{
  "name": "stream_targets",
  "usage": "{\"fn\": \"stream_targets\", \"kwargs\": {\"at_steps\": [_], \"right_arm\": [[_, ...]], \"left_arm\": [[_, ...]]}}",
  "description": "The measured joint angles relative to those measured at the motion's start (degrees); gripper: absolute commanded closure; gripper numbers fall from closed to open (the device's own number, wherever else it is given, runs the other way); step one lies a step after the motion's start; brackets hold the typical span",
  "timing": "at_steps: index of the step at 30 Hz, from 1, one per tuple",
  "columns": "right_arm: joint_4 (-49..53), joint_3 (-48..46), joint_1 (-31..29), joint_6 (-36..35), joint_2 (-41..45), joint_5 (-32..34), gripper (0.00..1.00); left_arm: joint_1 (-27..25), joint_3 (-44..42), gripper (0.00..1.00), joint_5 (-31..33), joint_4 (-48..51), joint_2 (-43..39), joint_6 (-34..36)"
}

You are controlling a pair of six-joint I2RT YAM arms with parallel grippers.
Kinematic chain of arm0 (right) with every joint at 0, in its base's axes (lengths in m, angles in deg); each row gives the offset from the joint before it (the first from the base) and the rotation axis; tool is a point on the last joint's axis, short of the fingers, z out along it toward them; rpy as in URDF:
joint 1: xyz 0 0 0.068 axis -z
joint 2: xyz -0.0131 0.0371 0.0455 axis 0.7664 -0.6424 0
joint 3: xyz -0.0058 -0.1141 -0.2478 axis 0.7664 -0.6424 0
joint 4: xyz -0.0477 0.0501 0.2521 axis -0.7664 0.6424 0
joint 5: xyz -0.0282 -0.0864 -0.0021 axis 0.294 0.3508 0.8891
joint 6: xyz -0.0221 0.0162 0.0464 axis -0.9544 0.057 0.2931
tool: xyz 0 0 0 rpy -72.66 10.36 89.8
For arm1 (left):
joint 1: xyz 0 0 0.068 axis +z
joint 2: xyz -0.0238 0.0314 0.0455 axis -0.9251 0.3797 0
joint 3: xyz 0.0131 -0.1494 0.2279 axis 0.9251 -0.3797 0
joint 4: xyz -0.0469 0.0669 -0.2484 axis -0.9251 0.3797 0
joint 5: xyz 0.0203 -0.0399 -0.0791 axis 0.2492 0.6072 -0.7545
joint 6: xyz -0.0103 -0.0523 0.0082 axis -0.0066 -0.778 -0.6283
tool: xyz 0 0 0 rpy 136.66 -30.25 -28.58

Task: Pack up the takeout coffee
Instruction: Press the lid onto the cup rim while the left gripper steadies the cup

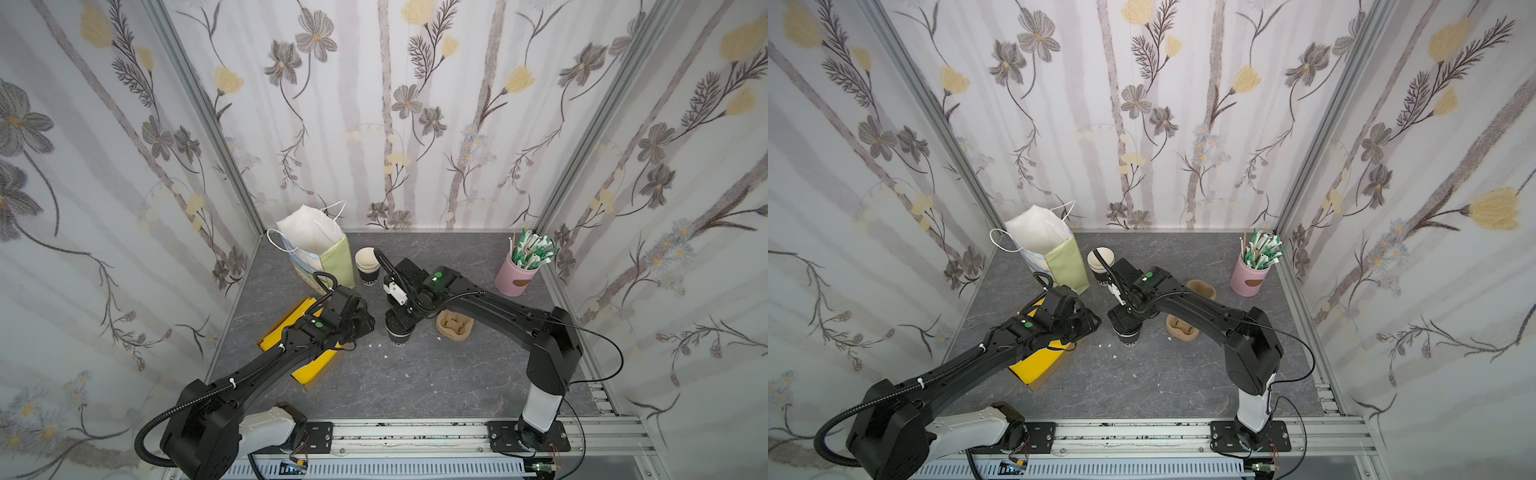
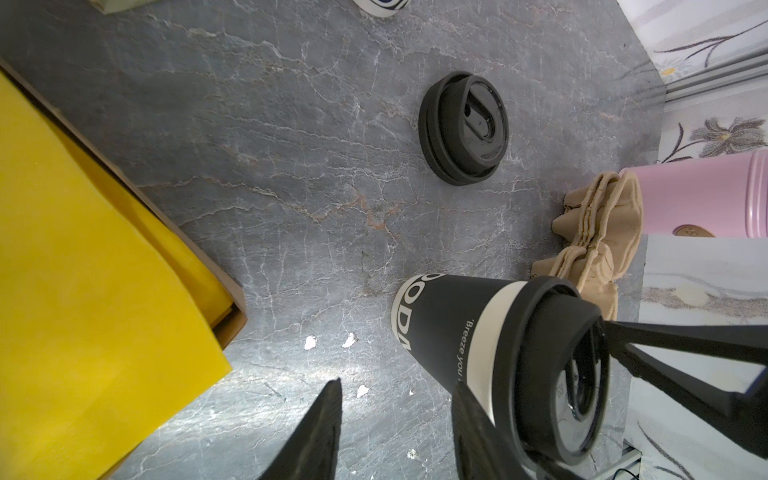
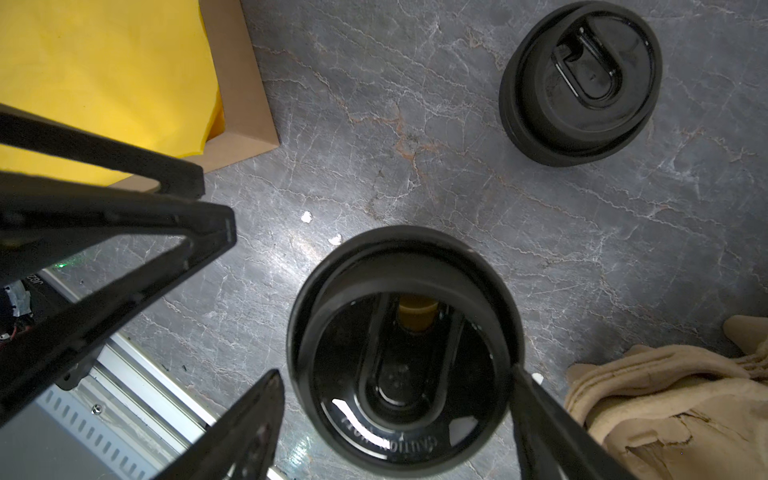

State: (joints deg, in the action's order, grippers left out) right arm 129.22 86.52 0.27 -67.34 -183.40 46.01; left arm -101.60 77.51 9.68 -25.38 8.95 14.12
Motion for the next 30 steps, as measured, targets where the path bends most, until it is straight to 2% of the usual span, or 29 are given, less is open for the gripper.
{"fn": "stream_targets", "kwargs": {"at_steps": [16,30], "right_arm": [[-0.2,-1.6,1.6,0.0,1.3,-3.0,0.19],[-1.4,-2.3,1.8,0.0,1.4,-6.4,0.2]], "left_arm": [[-0.3,0.5,0.54,0.0,-0.2,0.7,-0.3],[-0.6,0.7,0.58,-0.6,-0.4,3.0,-0.2]]}}
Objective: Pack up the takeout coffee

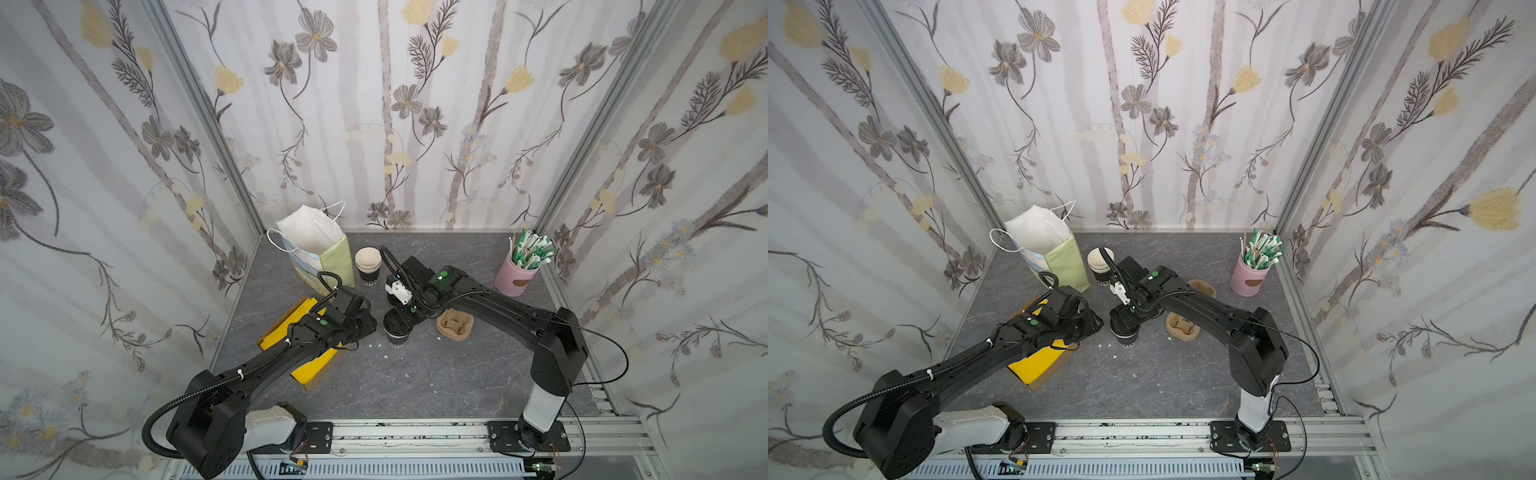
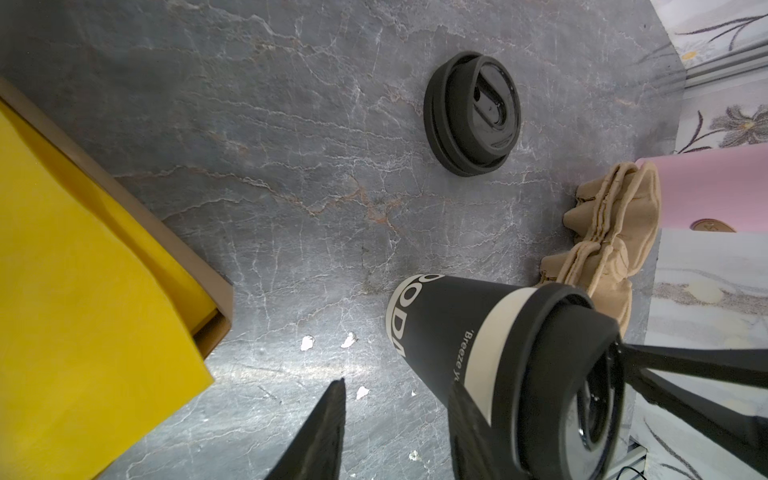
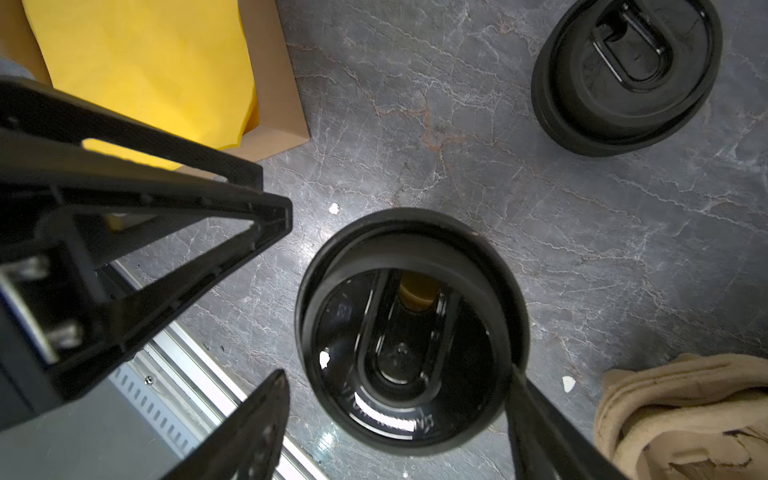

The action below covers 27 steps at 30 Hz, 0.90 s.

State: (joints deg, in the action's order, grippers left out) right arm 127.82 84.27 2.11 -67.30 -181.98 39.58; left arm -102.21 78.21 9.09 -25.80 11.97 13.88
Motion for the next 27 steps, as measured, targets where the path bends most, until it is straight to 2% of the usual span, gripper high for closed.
{"fn": "stream_targets", "kwargs": {"at_steps": [13,17,23,27], "right_arm": [[-0.3,-0.1,1.7,1.3,1.5,-1.2,0.19],[-0.4,-0.2,3.7,2.1,2.4,-0.4,0.21],[-0.6,-0.2,7.4,3.3,4.3,-1.5,0.35],[-0.9,-0.1,10.2,4.0,4.3,-1.7,0.44]], "left_arm": [[-0.2,0.8,0.59,0.0,-0.4,-0.4,0.0],[-0.2,0.7,0.64,-0.9,-0.4,-1.0,-0.6],[-0.4,-0.5,0.65,-3.0,-0.4,-4.9,-3.5],[-0.4,-0.9,0.59,-4.0,-0.4,-6.9,-5.5]]}}
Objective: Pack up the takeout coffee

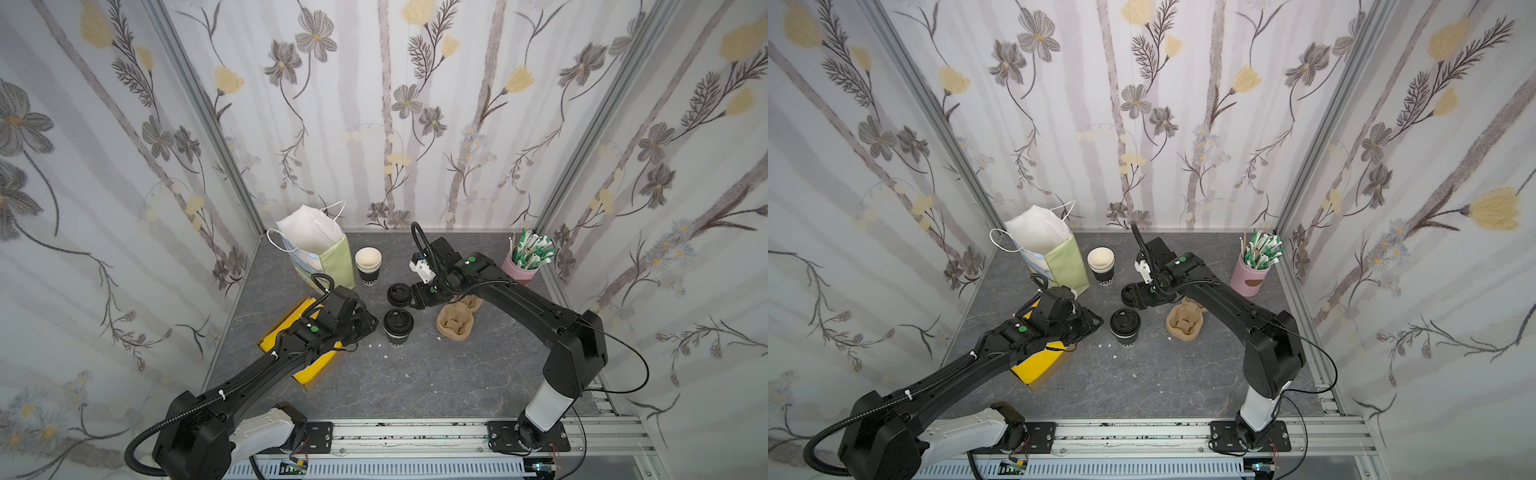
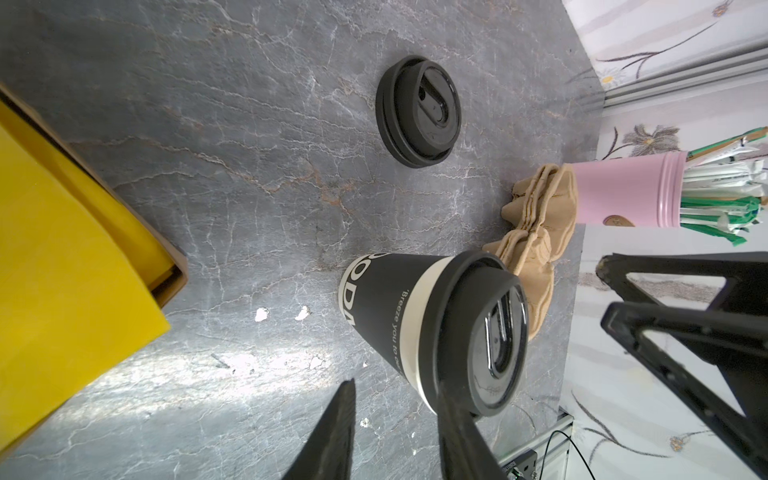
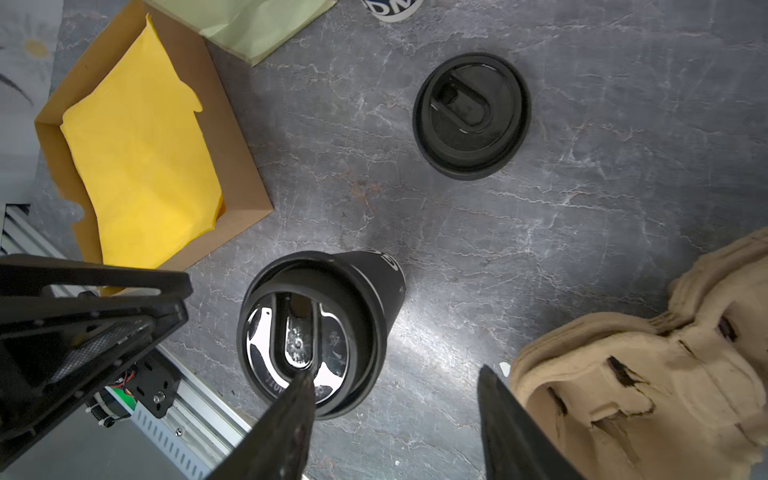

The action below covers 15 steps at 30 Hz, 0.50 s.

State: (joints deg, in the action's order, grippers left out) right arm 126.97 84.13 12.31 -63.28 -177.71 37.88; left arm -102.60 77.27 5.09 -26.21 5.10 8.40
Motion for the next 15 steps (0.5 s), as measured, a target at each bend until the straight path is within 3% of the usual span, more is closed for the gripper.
{"fn": "stream_targets", "kwargs": {"at_steps": [6,15], "right_arm": [[-0.2,0.0,1.9,0.4,-1.7,-1.8,0.58],[-0.5,-1.4,2.5,0.2,-3.2,-2.8,0.55]], "left_arm": [[-0.2,0.5,0.62,-2.9,0.0,1.2,-1.8],[-0.5,1.1,0.65,-4.4,-0.7,3.9,-2.5]]}}
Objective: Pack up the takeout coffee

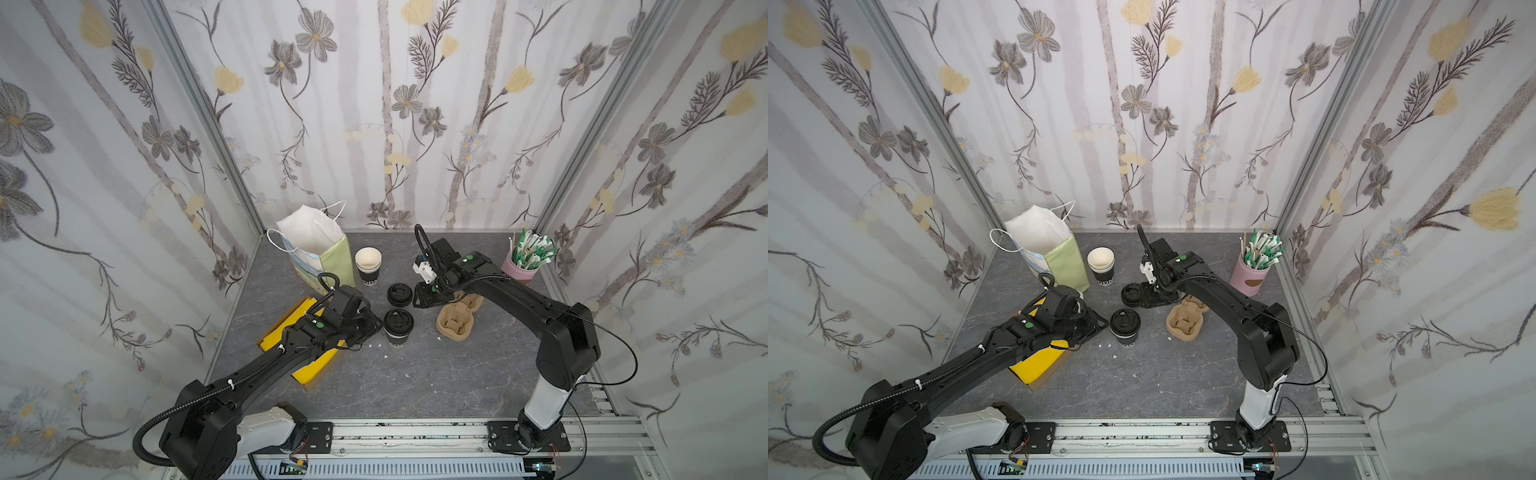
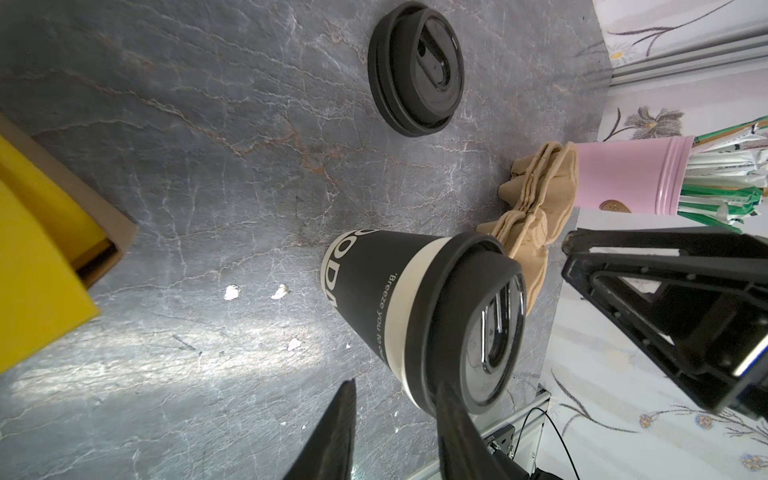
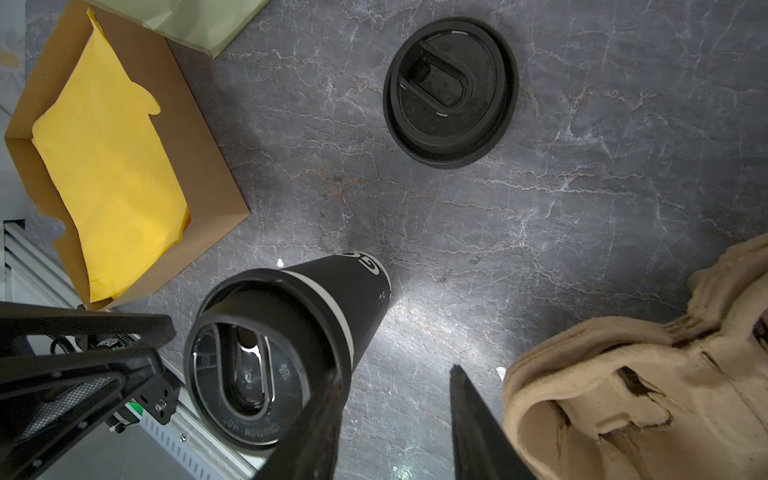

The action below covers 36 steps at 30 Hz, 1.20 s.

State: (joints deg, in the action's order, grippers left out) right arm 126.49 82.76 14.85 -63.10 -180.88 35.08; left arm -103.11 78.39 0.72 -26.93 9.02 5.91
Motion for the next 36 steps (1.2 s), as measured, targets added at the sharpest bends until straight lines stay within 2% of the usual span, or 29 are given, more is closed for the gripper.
{"fn": "stream_targets", "kwargs": {"at_steps": [10,20,36], "right_arm": [[-0.4,-3.1,0.0,-0.2,0.0,-2.4,0.55],[-1.4,-3.1,0.0,-0.6,-0.3,-4.9,0.54],[-1.5,-3.9,0.2,-2.2,-0.8,-5.2,0.54]], "left_arm": [[-0.2,0.0,0.65,-0.2,-1.9,2.3,-0.6],[-0.4,0.4,0.7,-0.5,-3.7,4.6,-0.9],[-1.6,0.7,0.72,0.6,-5.4,6.7,-2.6]]}}
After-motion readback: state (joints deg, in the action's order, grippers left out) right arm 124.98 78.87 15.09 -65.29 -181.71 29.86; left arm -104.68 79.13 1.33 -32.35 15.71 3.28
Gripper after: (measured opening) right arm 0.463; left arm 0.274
